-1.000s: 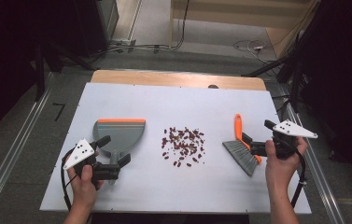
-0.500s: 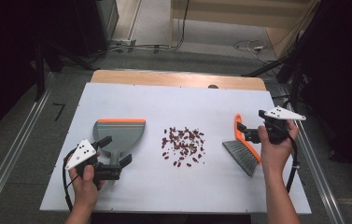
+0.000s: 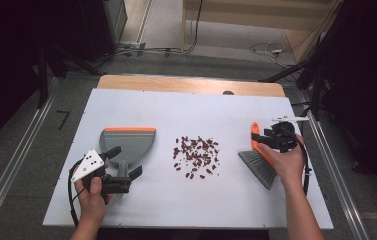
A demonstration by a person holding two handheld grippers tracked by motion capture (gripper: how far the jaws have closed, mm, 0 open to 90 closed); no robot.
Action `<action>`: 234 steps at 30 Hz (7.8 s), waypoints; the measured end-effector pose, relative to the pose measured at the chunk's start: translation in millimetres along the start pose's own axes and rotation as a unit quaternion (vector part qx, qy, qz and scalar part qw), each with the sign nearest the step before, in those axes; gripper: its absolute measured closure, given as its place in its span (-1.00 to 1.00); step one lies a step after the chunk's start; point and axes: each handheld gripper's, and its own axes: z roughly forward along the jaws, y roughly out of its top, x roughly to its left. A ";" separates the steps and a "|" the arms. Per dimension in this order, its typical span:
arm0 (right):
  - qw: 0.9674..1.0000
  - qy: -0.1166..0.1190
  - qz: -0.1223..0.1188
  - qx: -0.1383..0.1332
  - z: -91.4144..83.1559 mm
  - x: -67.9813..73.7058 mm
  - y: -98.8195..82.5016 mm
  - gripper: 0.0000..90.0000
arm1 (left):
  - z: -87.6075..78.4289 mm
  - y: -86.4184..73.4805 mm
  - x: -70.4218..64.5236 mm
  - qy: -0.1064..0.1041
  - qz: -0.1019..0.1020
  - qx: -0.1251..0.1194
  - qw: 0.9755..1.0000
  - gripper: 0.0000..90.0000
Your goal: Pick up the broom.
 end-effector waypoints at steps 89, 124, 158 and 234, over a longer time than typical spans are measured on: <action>0.966 0.038 0.059 -0.250 -53.4 12.0 -58.3 0.53 | 4.5 -0.1 -9.1 -0.010 0.019 0.007 1.000 -0.93; 0.950 0.115 0.010 -0.289 -72.0 81.8 -29.5 0.53 | 26.8 18.5 -35.0 -0.038 0.023 -0.002 0.999 -0.97; 0.944 0.157 -0.034 -0.288 -66.6 151.0 -28.8 0.53 | 73.3 29.9 -89.5 -0.103 0.032 0.023 0.994 -0.99; 0.897 0.353 -0.174 -0.201 -50.5 172.8 -20.6 0.15 | 63.7 38.3 -62.9 -0.234 0.050 0.078 0.968 0.91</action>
